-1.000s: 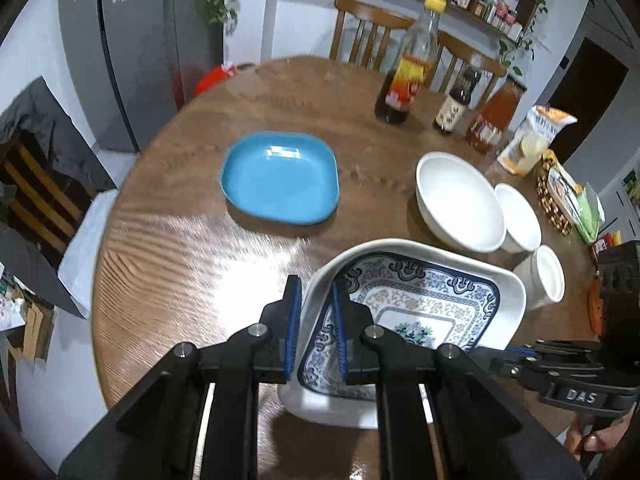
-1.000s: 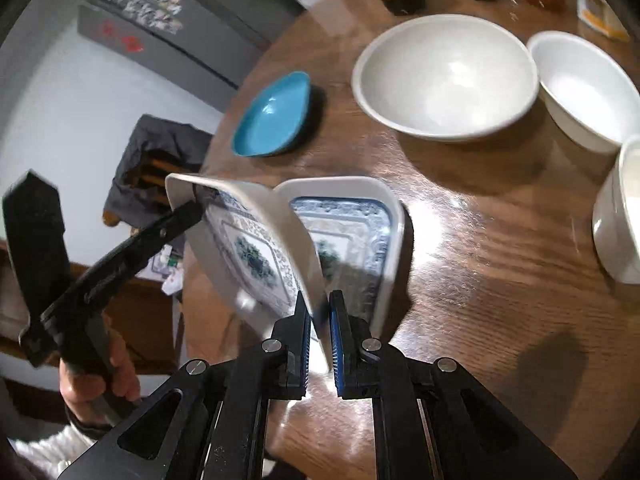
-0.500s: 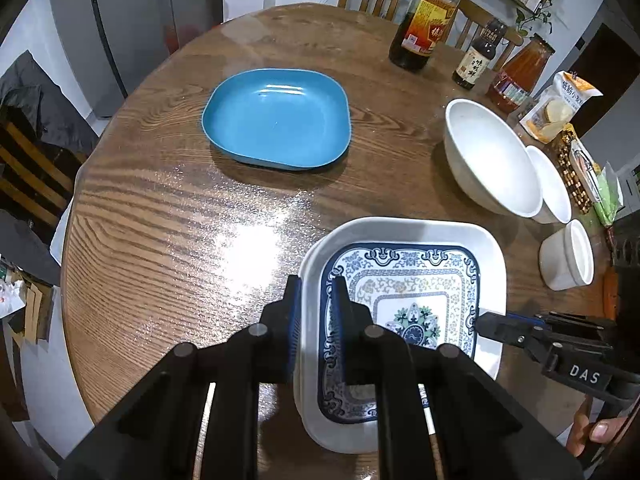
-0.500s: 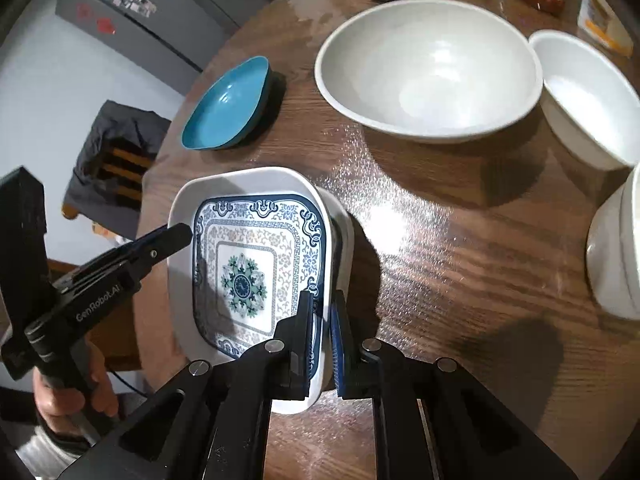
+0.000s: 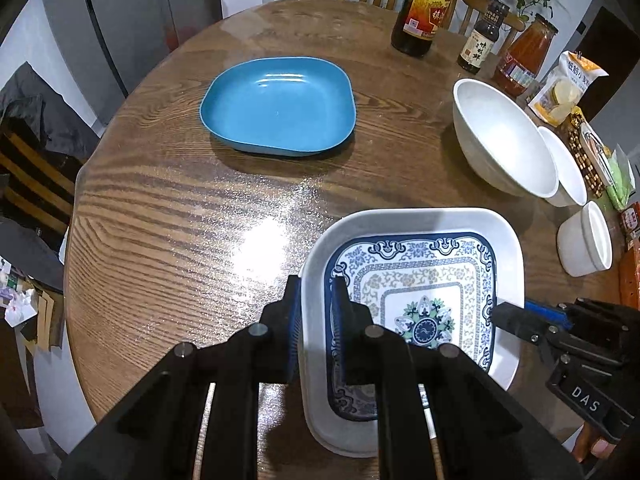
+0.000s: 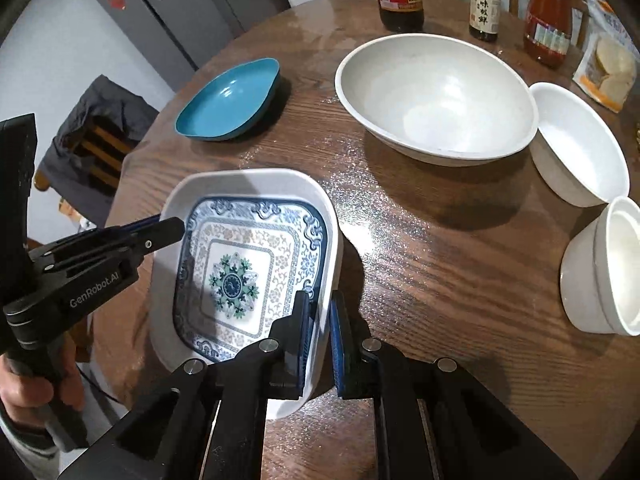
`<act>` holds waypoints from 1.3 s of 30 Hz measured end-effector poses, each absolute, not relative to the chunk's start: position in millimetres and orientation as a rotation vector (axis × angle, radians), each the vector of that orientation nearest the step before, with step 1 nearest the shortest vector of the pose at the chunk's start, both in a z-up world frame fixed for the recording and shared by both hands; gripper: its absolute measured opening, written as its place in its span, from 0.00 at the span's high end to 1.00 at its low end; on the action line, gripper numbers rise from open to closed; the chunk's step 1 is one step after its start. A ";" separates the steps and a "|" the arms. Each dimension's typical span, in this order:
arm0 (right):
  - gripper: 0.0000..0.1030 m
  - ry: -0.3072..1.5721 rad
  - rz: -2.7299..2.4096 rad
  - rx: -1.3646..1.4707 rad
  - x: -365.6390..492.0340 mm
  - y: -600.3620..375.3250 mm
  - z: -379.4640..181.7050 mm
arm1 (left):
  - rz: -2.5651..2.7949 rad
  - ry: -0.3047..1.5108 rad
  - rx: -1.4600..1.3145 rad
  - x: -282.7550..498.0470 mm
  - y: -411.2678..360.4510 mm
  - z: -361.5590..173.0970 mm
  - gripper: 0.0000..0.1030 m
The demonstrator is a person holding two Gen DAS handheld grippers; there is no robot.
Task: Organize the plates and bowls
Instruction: 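Lower the large patterned plate onto the table and open the left tool, then move the left tool to the teal-blue square dish and grip its rim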
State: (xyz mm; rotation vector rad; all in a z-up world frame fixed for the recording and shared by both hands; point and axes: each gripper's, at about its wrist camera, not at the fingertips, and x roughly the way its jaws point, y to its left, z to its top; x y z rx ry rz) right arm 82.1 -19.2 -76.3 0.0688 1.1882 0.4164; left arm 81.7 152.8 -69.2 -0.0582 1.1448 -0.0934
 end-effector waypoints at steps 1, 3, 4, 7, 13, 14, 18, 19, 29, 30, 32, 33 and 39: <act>0.89 1.183 0.412 0.067 81.4 -19.7 -75.7 | -0.093 1.144 -0.056 81.4 153.1 -69.5 0.88; 0.89 1.172 0.404 0.068 80.4 -19.8 -74.4 | -0.096 1.137 -0.053 80.2 153.4 -68.1 0.86; 0.89 1.166 0.403 0.068 79.2 -20.8 -73.5 | -0.094 1.129 -0.046 79.2 153.1 -66.4 0.86; 0.89 1.133 0.404 0.069 76.0 -22.5 -67.0 | -0.092 1.102 -0.019 75.1 150.6 -61.0 0.86; 0.89 1.072 0.399 0.061 66.2 -18.8 -49.8 | -0.102 1.064 0.004 70.4 148.8 -51.7 0.85; 0.89 1.062 0.397 0.063 64.1 -18.4 -46.8 | -0.104 1.059 0.005 69.8 148.6 -50.8 0.85; 0.74 1.035 0.374 0.072 58.3 -19.7 -39.3 | -0.115 1.039 0.013 65.9 146.8 -45.4 0.69; 0.68 1.027 0.365 0.075 57.2 -21.0 -38.2 | -0.116 1.033 0.017 65.8 145.5 -45.0 0.63; 0.31 0.946 0.254 0.121 48.0 -36.5 -27.8 | -0.114 0.971 0.059 63.2 140.8 -34.4 0.27; 0.30 0.944 0.252 0.128 48.0 -37.4 -27.6 | -0.108 0.965 0.064 63.3 140.5 -33.5 0.23; 0.30 0.940 0.256 0.145 48.2 -38.6 -27.2 | -0.096 0.954 0.074 63.8 141.0 -32.9 0.19; 0.30 0.938 0.257 0.150 48.0 -38.6 -26.8 | -0.091 0.953 0.076 65.0 141.6 -32.7 0.18; 0.30 0.926 0.248 0.160 50.4 -38.2 -24.2 | -0.070 0.952 0.084 68.7 142.6 -32.8 0.15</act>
